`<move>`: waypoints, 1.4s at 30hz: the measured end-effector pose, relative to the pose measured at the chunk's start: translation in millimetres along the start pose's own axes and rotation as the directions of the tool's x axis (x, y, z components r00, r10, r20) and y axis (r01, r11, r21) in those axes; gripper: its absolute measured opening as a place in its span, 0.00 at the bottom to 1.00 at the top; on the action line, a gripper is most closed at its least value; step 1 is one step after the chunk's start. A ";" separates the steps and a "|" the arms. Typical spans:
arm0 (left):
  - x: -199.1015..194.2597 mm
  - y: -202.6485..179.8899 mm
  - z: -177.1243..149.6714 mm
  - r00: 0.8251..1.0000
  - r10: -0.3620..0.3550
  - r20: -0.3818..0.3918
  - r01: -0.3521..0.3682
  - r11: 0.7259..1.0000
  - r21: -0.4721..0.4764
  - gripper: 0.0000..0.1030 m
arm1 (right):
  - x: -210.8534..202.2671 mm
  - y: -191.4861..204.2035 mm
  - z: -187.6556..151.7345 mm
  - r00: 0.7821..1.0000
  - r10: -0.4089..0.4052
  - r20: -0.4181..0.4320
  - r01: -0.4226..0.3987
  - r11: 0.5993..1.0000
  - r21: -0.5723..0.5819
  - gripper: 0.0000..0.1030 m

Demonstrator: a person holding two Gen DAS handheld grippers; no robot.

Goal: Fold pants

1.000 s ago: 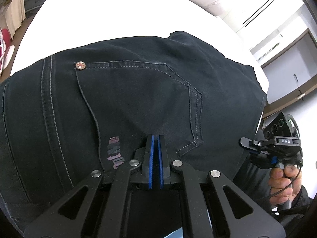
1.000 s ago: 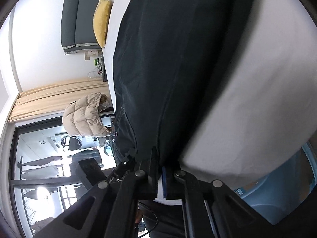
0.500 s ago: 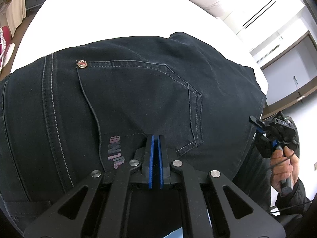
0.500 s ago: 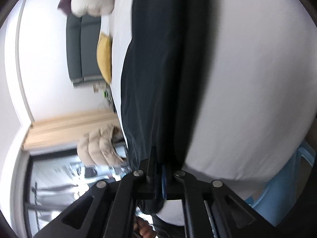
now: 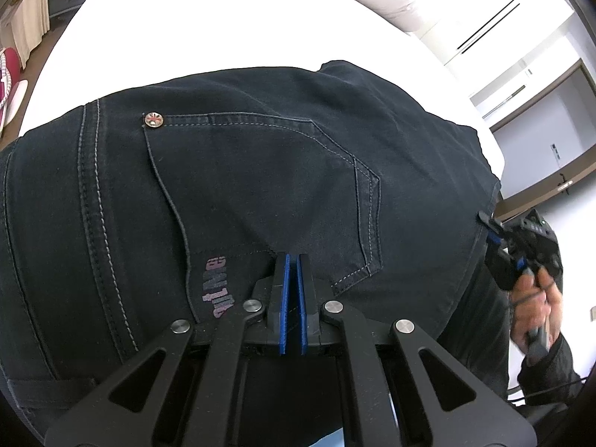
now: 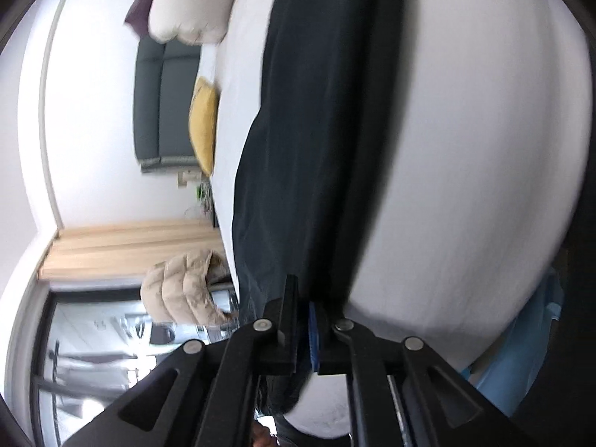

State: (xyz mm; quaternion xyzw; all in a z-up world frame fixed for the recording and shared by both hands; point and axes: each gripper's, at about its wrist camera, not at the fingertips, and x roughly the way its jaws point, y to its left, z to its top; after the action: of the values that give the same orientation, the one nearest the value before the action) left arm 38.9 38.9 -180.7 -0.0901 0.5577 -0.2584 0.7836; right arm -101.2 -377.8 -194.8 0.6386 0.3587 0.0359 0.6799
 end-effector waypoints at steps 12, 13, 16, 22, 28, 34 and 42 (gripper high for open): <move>-0.1 -3.4 2.1 1.000 0.012 -0.008 -0.012 1.000 0.007 0.04 | -44.2 -20.4 42.6 0.986 -0.017 0.167 0.013 1.000 0.028 0.02; 0.0 -3.4 2.4 1.000 0.011 -0.009 -0.011 1.000 0.007 0.04 | -42.6 -17.9 41.1 0.985 -0.016 0.169 0.011 1.000 0.026 0.02; 0.1 -3.0 2.8 1.000 0.008 -0.010 -0.008 1.000 0.006 0.04 | -42.2 -16.6 43.7 0.987 -0.012 0.158 0.011 1.000 0.011 0.03; 0.5 -2.6 2.3 1.000 0.012 -0.007 -0.012 1.000 0.006 0.04 | -58.7 -17.1 63.2 0.979 -0.014 0.202 0.010 1.000 0.024 0.04; 0.0 -2.4 2.3 1.000 0.009 -0.003 -0.009 1.000 0.004 0.04 | -78.2 -29.1 75.3 0.964 -0.016 0.265 0.001 0.998 0.060 0.02; -2.0 -2.5 6.7 1.000 0.019 -0.015 -0.019 1.000 -0.010 0.04 | -102.0 -22.6 80.2 0.948 -0.013 0.317 0.003 1.000 0.031 0.31; -18.9 -47.8 45.2 0.999 0.003 0.045 -0.005 0.999 0.037 0.04 | -101.5 79.5 71.2 0.967 -0.080 0.244 0.152 0.944 -0.292 0.23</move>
State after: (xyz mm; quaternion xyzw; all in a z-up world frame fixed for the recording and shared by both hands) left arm 61.3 1.1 -128.1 -0.0801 0.5353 -0.2652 0.7979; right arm -105.7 -474.8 -84.1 0.5021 0.3053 -0.0224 0.8088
